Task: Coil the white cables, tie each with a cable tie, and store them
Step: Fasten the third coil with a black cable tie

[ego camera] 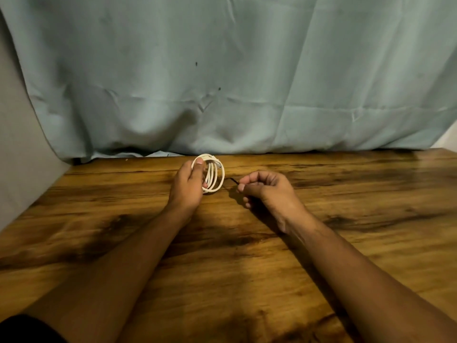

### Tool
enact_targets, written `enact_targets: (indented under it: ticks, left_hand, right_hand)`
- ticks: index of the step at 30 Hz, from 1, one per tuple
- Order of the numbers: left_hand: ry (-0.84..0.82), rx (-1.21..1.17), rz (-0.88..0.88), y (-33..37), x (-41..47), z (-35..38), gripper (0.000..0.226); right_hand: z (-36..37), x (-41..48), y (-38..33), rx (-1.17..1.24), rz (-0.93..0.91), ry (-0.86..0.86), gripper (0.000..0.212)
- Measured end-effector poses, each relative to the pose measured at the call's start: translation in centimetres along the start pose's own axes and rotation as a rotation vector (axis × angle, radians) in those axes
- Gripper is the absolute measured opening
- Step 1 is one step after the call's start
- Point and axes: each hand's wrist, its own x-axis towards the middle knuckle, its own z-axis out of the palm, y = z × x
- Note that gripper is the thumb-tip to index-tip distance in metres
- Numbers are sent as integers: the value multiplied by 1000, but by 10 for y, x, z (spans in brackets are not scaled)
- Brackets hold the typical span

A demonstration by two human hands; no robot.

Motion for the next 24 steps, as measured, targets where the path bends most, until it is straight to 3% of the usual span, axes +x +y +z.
enact_targets:
  ticks: [4, 8, 15, 24]
  left_hand:
    - [-9, 12, 31, 3, -3, 1, 30]
    - [-58, 41, 77, 10, -10, 3, 29]
    - [-39, 48, 112, 16, -15, 3, 27]
    - [-42, 272, 282, 25, -33, 13, 32]
  right_hand:
    - [4, -5, -4, 73, 137, -89, 13]
    - [5, -6, -5, 48, 145, -113, 16]
    - [2, 2, 2, -145, 77, -26, 15]
    - [8, 4, 11, -305, 25, 118, 10]
